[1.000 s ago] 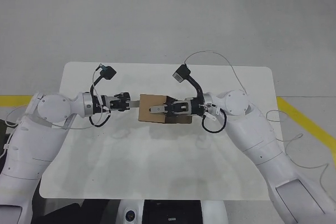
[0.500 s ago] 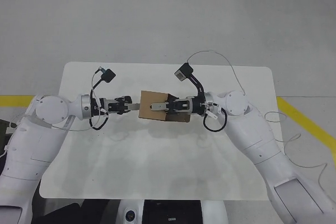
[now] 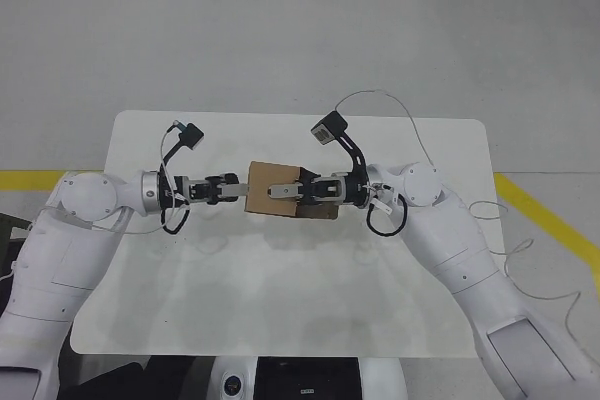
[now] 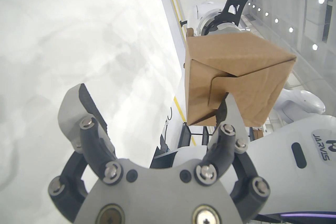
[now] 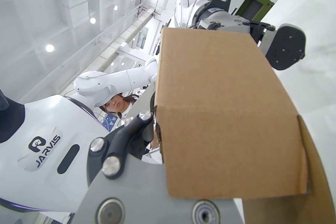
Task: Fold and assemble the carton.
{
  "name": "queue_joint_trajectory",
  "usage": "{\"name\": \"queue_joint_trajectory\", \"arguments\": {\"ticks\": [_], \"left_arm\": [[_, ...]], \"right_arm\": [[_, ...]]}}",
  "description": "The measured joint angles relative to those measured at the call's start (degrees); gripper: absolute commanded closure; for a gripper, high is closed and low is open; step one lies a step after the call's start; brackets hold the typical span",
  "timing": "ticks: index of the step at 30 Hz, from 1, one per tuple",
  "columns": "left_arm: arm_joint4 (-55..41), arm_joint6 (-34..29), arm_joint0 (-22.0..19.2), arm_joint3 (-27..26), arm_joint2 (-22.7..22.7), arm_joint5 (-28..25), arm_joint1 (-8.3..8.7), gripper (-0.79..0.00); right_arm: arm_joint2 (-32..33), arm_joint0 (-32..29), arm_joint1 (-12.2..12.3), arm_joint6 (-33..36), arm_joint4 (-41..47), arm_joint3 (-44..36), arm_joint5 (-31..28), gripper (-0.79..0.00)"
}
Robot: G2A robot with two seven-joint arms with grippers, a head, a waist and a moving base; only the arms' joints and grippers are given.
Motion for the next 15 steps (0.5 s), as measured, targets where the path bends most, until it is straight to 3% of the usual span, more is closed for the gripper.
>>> {"name": "queue_joint_trajectory", "arguments": {"ticks": [15], "left_arm": [[-2.8,-0.32,-1.19,1.22,2.24,-0.04,-0.84,-0.785]], "right_arm": [[0.32,0.18,-0.49,0.78,0.91,-0.2,-0.64,0.0]]}}
